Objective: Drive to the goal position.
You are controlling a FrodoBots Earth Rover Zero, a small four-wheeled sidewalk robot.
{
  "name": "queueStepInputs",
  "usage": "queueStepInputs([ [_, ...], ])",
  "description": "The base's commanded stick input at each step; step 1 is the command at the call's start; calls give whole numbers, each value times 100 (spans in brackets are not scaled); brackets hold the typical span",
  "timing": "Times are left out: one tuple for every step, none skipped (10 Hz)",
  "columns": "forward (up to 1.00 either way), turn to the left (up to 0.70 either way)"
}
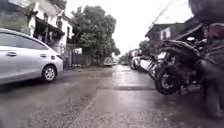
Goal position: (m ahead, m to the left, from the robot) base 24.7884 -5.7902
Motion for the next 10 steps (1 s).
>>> queueStepInputs([
  [100, 0],
  [100, 0],
  [100, 0],
  [100, 0],
  [100, 0],
  [100, 0],
  [100, 0],
  [100, 0],
  [100, 0],
  [100, 0],
])
